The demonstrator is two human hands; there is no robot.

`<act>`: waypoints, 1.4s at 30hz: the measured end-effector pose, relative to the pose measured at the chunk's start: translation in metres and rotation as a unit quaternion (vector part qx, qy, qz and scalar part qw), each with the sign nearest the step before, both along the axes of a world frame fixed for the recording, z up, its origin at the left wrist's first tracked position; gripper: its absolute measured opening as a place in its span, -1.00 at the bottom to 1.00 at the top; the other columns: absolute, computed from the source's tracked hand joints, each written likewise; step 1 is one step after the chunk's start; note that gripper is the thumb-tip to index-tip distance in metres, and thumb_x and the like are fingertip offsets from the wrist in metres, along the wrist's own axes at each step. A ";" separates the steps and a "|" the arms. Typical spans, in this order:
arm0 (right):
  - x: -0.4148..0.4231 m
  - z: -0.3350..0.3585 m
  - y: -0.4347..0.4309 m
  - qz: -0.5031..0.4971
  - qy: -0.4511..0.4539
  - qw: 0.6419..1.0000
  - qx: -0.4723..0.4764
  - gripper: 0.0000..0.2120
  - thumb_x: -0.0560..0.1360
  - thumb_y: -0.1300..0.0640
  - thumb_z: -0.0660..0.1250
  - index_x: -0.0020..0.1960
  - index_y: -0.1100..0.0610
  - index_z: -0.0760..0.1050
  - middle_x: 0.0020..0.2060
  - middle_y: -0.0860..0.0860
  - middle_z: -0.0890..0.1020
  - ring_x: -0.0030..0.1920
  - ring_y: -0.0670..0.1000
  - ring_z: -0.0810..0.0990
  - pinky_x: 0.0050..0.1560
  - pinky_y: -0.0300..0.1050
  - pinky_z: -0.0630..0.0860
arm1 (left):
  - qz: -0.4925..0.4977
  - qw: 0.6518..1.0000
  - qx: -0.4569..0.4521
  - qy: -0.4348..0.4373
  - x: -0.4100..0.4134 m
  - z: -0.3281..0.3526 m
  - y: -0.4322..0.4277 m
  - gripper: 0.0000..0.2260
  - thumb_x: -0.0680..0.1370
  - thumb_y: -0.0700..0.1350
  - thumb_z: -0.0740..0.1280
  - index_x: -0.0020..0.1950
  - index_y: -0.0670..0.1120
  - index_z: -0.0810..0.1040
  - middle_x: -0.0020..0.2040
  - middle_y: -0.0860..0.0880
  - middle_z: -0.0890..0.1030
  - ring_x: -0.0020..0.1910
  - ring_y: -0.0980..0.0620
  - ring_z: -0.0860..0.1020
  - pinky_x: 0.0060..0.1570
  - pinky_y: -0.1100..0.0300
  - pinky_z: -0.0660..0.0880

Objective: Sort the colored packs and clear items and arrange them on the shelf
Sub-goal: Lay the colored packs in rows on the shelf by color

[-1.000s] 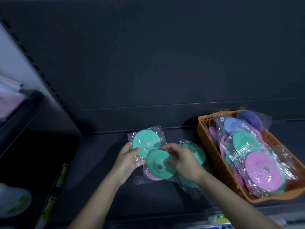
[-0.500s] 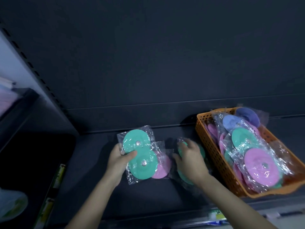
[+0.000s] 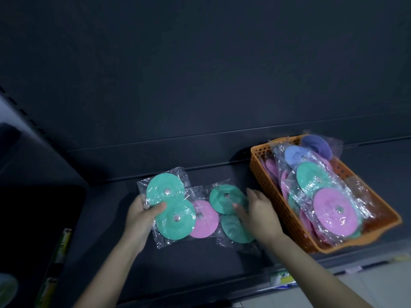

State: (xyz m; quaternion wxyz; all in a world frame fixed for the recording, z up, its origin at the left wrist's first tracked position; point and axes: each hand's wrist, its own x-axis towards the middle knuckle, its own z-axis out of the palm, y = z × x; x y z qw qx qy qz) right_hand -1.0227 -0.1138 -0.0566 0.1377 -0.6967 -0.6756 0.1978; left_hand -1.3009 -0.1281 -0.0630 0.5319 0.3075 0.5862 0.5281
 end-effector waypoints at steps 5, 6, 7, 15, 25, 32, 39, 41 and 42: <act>-0.002 0.006 0.020 -0.051 -0.028 0.994 -0.092 -0.46 0.39 -0.26 0.35 0.03 0.22 0.46 0.03 0.18 0.51 0.01 0.18 0.52 -0.09 -0.07 0.39 | -0.002 1.000 0.001 0.001 0.000 0.002 -0.002 -0.75 0.47 -0.39 0.35 0.13 -0.23 0.50 0.06 -0.22 0.64 0.06 -0.24 0.61 0.14 -0.20 0.49; -0.003 0.007 0.023 -0.046 -0.029 0.994 -0.092 -0.50 0.36 -0.23 0.39 -0.04 0.20 0.48 -0.01 0.17 0.53 0.00 0.16 0.51 -0.12 -0.09 0.38 | -0.001 1.000 0.002 -0.002 0.000 0.003 -0.003 -0.74 0.47 -0.39 0.35 0.13 -0.23 0.50 0.06 -0.22 0.64 0.06 -0.23 0.61 0.15 -0.19 0.49; -0.005 0.007 0.025 -0.046 -0.017 0.995 -0.086 -0.57 0.34 -0.19 0.43 -0.13 0.17 0.47 -0.08 0.16 0.56 -0.02 0.14 0.51 -0.18 -0.12 0.37 | 0.002 1.000 0.001 -0.006 0.000 0.003 -0.003 -0.73 0.47 -0.39 0.35 0.15 -0.24 0.49 0.07 -0.23 0.64 0.07 -0.24 0.60 0.16 -0.19 0.49; 0.001 0.012 0.022 -0.107 0.166 0.980 -0.011 -0.73 0.26 0.21 0.55 -0.20 0.09 0.46 -0.33 -0.03 0.55 -0.32 -0.06 0.50 -0.41 -0.26 0.35 | 0.020 0.999 -0.013 -0.022 -0.005 -0.004 -0.007 -0.72 0.48 -0.37 0.34 0.17 -0.29 0.43 0.10 -0.28 0.61 0.04 -0.23 0.60 0.14 -0.18 0.49; -0.018 0.064 0.028 -0.080 0.400 0.913 -0.009 -0.77 0.29 0.39 0.51 -0.23 0.17 0.50 -0.42 0.03 0.56 -0.43 -0.02 0.57 -0.44 -0.20 0.53 | 0.032 0.999 -0.005 -0.027 -0.023 0.011 -0.009 -0.80 0.51 -0.37 0.30 0.13 -0.28 0.43 0.02 -0.23 0.64 -0.08 -0.13 0.64 -0.19 0.05 0.59; -0.065 0.097 0.042 -0.043 0.577 0.805 -0.127 -0.72 0.13 0.36 0.51 -0.21 0.23 0.51 -0.37 0.16 0.65 -0.40 0.11 0.64 -0.42 -0.10 0.58 | 0.062 0.998 -0.020 0.013 -0.079 0.020 -0.015 -0.82 0.51 -0.33 0.32 0.08 -0.23 0.42 0.01 -0.21 0.64 -0.10 -0.12 0.64 -0.24 0.06 0.58; -0.131 0.058 0.032 -0.083 0.591 0.779 -0.192 -0.78 0.27 0.44 0.46 -0.15 0.29 0.50 -0.33 0.22 0.66 -0.38 0.16 0.66 -0.40 -0.07 0.59 | 0.038 0.993 -0.087 0.067 -0.134 0.019 -0.015 -0.74 0.50 -0.31 0.35 0.12 -0.29 0.36 0.07 -0.28 0.59 -0.02 -0.22 0.62 -0.04 -0.15 0.56; -0.143 0.049 0.029 -0.093 0.580 0.785 -0.198 -0.78 0.30 0.43 0.46 -0.12 0.30 0.50 -0.31 0.22 0.67 -0.37 0.16 0.66 -0.40 -0.06 0.59 | 0.030 0.990 -0.103 0.088 -0.145 0.017 -0.013 -0.74 0.50 -0.31 0.36 0.12 -0.29 0.36 0.09 -0.29 0.57 0.02 -0.24 0.60 0.02 -0.17 0.53; -0.147 0.046 0.029 -0.096 0.574 0.789 -0.198 -0.78 0.31 0.43 0.46 -0.10 0.31 0.50 -0.30 0.22 0.66 -0.36 0.17 0.65 -0.38 -0.04 0.59 | 0.024 0.989 -0.111 0.096 -0.149 0.015 -0.011 -0.75 0.50 -0.31 0.36 0.11 -0.27 0.36 0.09 -0.28 0.57 0.01 -0.22 0.60 0.01 -0.16 0.54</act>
